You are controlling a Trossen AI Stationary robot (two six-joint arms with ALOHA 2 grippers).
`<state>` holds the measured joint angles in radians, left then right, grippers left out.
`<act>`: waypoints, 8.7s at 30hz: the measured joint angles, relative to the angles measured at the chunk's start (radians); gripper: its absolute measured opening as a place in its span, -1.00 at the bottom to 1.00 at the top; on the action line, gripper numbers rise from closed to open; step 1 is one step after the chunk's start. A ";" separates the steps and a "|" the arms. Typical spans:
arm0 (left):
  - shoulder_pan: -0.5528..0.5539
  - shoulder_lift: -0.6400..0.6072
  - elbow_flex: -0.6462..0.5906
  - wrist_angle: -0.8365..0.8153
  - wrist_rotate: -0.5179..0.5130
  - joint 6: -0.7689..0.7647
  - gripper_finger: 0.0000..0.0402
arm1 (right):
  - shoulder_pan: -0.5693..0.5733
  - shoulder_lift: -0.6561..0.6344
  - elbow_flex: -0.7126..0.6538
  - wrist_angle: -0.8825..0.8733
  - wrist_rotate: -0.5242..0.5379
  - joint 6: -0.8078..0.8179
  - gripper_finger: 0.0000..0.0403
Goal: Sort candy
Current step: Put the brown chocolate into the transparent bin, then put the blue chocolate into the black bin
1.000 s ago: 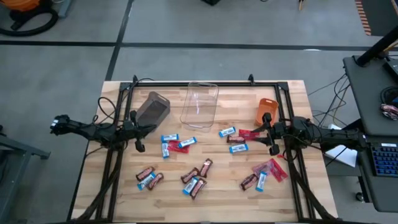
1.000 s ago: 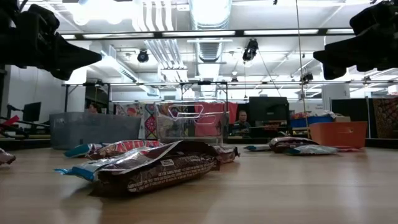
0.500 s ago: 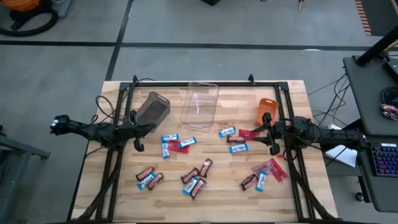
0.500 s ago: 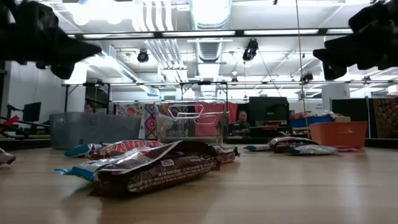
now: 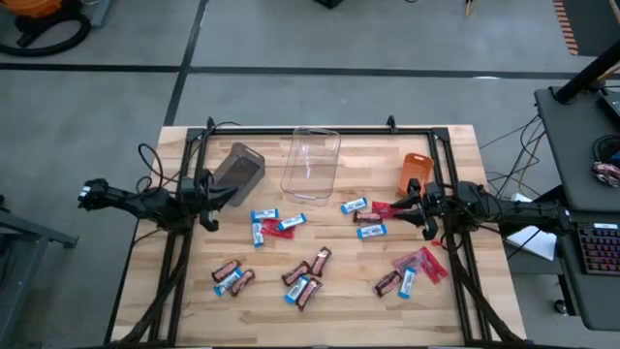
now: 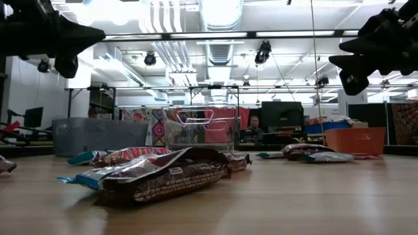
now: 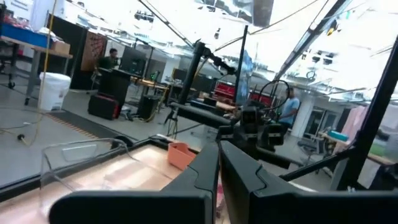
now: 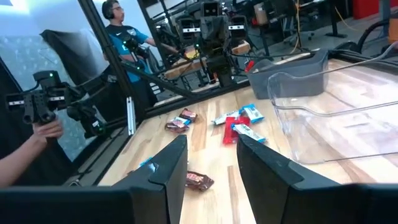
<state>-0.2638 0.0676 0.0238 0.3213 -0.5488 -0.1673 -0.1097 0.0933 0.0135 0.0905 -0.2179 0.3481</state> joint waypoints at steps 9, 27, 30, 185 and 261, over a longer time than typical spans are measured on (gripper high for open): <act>0.000 0.127 0.000 0.052 0.089 0.027 -1.00 | 0.008 0.030 0.000 0.015 0.107 0.076 -0.35; 0.000 0.405 0.000 0.177 0.069 -0.083 -1.00 | 0.012 0.400 0.269 -0.421 0.266 0.048 -0.36; 0.000 0.425 0.000 0.177 0.055 -0.119 -1.00 | 0.017 0.468 0.318 -0.412 0.265 0.053 -0.36; -0.007 0.815 0.336 -0.060 0.181 -0.532 -1.00 | -0.101 1.508 1.559 -0.940 0.289 -0.300 -0.17; -0.145 1.572 0.973 -1.199 0.301 -1.019 -1.00 | 0.321 1.320 1.514 -1.203 0.298 -0.044 -0.17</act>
<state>-0.4090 1.6399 0.9966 -0.8781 -0.2481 -1.1861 0.2115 1.4132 1.5272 -1.1122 0.0799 0.3042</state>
